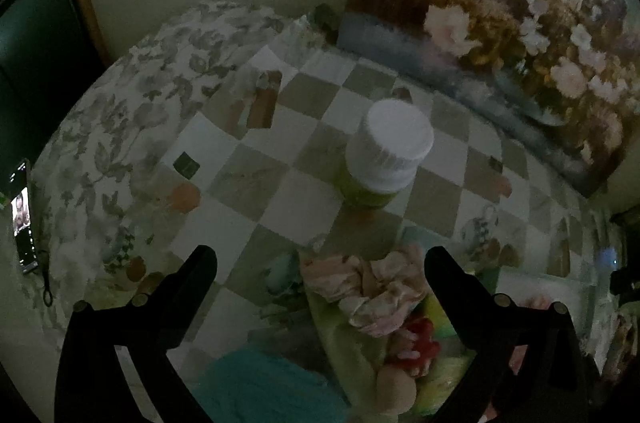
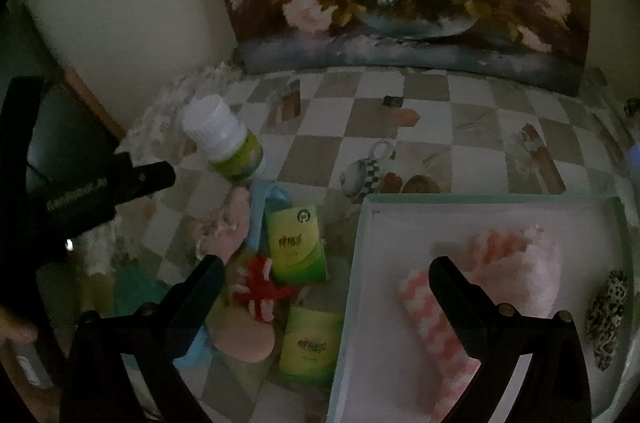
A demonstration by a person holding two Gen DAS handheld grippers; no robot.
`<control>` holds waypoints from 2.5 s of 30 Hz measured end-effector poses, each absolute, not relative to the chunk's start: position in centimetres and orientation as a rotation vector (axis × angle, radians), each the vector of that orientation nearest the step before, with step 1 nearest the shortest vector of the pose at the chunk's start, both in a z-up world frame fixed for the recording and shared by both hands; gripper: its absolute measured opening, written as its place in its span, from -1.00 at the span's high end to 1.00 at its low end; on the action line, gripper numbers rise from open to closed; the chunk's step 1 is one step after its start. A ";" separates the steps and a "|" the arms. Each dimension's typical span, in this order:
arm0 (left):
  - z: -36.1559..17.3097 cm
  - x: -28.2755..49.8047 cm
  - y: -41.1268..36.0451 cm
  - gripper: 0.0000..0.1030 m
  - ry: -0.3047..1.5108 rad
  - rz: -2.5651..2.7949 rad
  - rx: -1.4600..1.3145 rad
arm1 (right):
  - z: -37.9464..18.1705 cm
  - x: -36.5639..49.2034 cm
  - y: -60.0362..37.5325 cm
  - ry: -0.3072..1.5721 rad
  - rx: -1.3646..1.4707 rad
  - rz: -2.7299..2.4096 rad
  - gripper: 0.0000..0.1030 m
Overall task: Organize soft objects
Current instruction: 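Grasp the red plush toy with the right tool while the left grasps the beige scrunchie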
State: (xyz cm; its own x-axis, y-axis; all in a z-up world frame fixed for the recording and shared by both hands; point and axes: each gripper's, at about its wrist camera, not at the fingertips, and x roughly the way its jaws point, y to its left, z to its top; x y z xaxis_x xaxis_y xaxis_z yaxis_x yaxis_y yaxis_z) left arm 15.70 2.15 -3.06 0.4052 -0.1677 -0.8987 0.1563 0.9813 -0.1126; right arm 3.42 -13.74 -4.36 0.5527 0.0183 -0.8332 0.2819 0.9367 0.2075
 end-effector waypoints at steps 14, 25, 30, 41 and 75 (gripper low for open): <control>-4.8 16.4 0.1 -1.00 1.224 -0.264 0.073 | -7.2 5.5 -10.7 1.047 0.227 -0.083 -0.78; -5.9 15.8 -2.3 -0.80 1.249 -0.353 0.199 | -9.2 6.1 -10.1 1.084 0.328 0.028 -0.59; -6.7 15.9 -2.7 -0.56 1.272 -0.376 0.207 | -10.2 6.6 -10.4 1.104 0.351 0.023 -0.49; -8.7 15.4 -4.2 -0.18 1.299 -0.409 0.253 | -11.2 6.4 -11.0 1.111 0.407 0.034 -0.06; -8.0 15.0 -1.8 0.76 1.255 -0.389 0.130 | -10.6 5.8 -11.7 1.068 0.452 0.073 0.22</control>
State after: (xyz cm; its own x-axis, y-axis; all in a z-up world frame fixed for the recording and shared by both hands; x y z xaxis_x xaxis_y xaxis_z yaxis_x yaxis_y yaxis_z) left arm 15.04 -1.82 -8.05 0.2556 -0.2149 -0.9426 0.3560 0.9274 -0.1149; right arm 5.80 -11.67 -10.64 0.4887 0.2734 -0.8285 0.1573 0.9064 0.3919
